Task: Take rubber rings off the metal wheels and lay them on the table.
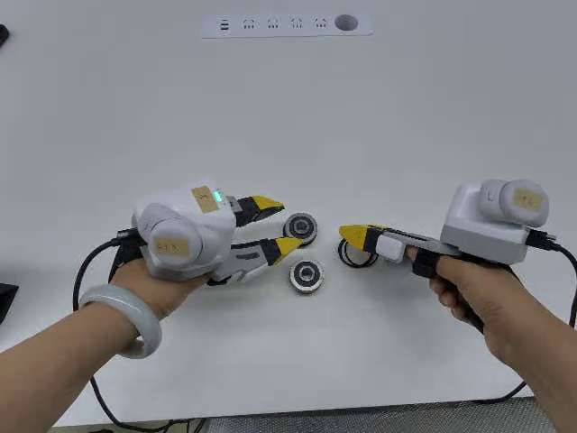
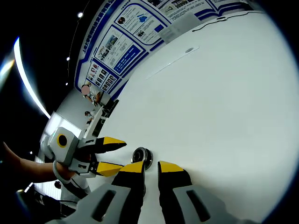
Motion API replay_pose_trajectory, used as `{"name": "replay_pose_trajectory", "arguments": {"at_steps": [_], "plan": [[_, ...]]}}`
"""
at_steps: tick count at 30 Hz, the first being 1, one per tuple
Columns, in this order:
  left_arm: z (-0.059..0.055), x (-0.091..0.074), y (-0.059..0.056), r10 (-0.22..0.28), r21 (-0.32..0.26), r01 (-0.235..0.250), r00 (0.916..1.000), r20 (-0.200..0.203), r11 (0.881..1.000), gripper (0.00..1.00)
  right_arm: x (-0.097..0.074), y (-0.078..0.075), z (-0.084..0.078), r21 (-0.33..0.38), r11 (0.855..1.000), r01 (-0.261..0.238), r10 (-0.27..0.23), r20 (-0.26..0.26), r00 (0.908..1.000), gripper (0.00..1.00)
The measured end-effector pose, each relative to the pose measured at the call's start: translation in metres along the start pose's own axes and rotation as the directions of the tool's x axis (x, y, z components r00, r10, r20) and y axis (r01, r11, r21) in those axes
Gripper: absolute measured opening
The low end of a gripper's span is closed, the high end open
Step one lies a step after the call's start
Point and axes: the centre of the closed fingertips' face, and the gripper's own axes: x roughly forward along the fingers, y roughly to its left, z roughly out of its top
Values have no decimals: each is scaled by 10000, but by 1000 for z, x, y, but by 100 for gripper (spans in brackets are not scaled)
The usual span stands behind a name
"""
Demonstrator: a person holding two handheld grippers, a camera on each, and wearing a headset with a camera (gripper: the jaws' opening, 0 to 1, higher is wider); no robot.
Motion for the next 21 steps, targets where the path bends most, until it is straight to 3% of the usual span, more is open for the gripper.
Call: {"name": "replay_pose_trajectory", "arguments": {"at_steps": [12, 21], "plan": [[-1, 14, -2, -115, 161, 120, 9993, -361, 9998, 24, 12, 6, -1, 69, 9997, -218, 218, -55, 9997, 12], [-5, 18, -3, -172, 274, 192, 9973, -712, 9994, 20, 16, 2, 3, 161, 9995, -279, 279, -21, 9996, 12]]}}
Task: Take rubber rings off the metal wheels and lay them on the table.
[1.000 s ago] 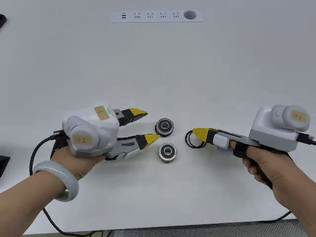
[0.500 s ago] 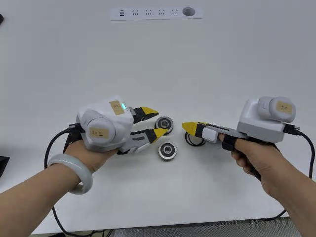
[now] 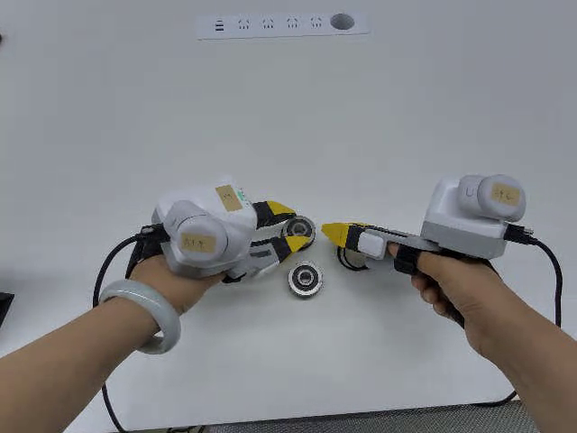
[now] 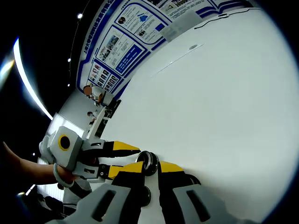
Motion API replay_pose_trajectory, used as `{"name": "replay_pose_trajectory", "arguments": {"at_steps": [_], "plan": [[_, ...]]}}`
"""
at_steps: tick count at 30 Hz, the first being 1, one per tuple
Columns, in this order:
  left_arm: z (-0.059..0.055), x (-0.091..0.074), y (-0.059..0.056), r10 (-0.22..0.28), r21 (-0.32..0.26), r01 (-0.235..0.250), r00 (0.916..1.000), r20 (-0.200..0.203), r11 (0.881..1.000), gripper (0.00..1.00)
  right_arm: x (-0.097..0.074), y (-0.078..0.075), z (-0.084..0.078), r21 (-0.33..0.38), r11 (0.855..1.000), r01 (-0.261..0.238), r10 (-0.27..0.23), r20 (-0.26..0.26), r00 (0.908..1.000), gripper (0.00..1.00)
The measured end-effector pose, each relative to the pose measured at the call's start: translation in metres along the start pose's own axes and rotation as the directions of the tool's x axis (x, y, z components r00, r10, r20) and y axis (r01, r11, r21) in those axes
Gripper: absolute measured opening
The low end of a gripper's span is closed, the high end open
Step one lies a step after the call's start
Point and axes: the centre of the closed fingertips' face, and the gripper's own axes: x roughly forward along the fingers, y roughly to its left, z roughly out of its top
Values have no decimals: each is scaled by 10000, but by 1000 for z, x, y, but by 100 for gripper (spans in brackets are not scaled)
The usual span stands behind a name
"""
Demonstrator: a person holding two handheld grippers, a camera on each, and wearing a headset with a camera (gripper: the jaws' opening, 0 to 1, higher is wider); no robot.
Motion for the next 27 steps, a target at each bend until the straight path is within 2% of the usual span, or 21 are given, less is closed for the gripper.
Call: {"name": "replay_pose_trajectory", "arguments": {"at_steps": [3, 14, 27], "plan": [[-2, 1, 1, -8, 1, 8, 9999, -111, 10000, 19, 1, 0, 0, 30, 10000, -1, 1, 3, 10000, 12], [-2, 1, -1, -124, -49, 124, 9998, -121, 9999, 14, 7, 7, -3, 115, 9998, -134, 135, -54, 9999, 12], [-3, 1, -1, -93, -94, 92, 9999, -89, 9999, 14, 19, 7, -5, 168, 9995, -258, 262, -218, 9994, 15]]}}
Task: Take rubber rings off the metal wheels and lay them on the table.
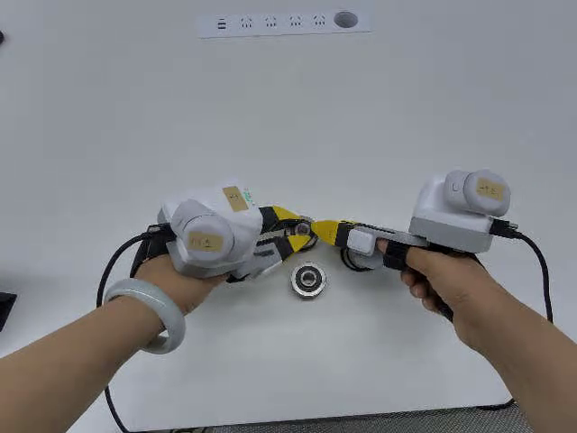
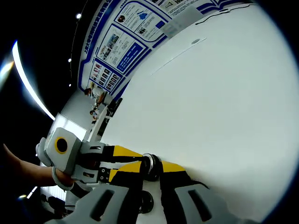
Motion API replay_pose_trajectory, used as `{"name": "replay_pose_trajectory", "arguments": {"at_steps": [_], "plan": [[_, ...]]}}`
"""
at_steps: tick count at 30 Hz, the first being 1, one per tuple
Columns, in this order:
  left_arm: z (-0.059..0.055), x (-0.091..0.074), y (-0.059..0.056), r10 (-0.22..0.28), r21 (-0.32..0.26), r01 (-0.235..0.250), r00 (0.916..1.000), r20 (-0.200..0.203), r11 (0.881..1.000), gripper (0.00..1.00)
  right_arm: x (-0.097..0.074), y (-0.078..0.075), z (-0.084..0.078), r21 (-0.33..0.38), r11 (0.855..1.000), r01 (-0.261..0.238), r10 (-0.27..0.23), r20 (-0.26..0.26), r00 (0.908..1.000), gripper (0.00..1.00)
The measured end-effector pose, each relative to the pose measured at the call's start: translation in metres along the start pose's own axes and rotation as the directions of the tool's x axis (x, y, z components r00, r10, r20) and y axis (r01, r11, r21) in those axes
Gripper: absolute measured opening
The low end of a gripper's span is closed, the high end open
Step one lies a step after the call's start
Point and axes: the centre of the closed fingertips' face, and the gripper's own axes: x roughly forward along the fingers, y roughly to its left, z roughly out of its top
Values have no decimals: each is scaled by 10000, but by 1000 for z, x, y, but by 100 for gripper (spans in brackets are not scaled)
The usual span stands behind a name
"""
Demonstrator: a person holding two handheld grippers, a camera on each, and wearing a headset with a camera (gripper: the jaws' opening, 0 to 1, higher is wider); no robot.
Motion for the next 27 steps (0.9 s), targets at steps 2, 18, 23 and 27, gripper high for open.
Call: {"name": "replay_pose_trajectory", "arguments": {"at_steps": [2, 18, 23, 27], "plan": [[0, 0, 0, 13, 35, -13, 10000, 2, 10000, 14, 2, 0, 0, 48, 10000, -31, 31, -26, 10000, 16], [-2, 0, 1, 33, -36, -33, 9999, 115, 10000, 14, 9, -1, -3, 508, 9983, -294, 305, -221, 9993, 17], [-2, 0, 1, 44, -55, -44, 9999, 130, 10000, 14, 7, 1, -3, 683, 9970, -371, 390, -261, 9989, 18], [-2, 0, 1, 59, -63, -58, 9999, 120, 10000, 14, 4, 2, -6, 728, 9966, -392, 419, -357, 9985, 19]]}}
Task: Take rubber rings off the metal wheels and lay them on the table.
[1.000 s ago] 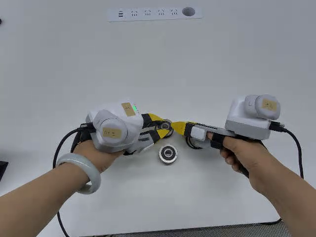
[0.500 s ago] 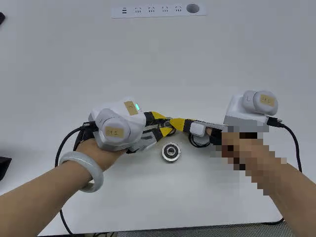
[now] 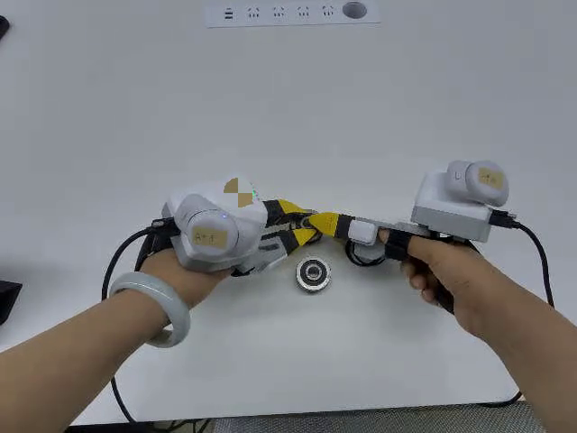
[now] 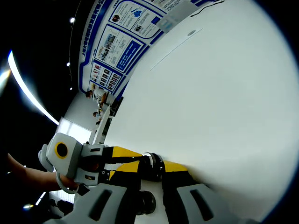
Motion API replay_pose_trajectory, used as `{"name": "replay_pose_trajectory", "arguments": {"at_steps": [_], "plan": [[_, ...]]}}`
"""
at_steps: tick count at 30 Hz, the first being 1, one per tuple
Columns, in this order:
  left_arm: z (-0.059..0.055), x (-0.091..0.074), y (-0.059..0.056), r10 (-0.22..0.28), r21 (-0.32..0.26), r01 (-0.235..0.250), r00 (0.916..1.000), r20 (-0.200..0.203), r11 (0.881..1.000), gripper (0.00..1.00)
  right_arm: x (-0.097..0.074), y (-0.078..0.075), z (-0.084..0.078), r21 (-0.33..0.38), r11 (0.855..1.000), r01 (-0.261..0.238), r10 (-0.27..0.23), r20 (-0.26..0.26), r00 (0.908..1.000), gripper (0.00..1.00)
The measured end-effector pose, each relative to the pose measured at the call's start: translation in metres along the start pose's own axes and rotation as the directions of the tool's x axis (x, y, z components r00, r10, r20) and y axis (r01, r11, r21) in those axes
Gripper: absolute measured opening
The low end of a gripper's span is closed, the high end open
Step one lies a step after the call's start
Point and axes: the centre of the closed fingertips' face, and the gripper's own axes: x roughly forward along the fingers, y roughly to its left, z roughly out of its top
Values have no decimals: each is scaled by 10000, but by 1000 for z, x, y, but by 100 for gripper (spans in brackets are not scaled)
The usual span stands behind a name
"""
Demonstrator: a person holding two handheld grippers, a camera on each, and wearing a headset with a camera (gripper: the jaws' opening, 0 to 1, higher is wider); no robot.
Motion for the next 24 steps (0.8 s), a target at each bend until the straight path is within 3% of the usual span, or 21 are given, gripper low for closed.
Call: {"name": "replay_pose_trajectory", "arguments": {"at_steps": [7, 24], "plan": [[0, 0, 0, 11, -15, -11, 10000, -11, 10000, 14, -5, 5, -5, 87, 9998, -180, 181, -92, 9998, 16], [1, 0, -1, 25, -24, -25, 10000, -24, 10000, 14, -9, 1, -1, -186, 9998, -31, 31, 32, 10000, 8]]}}
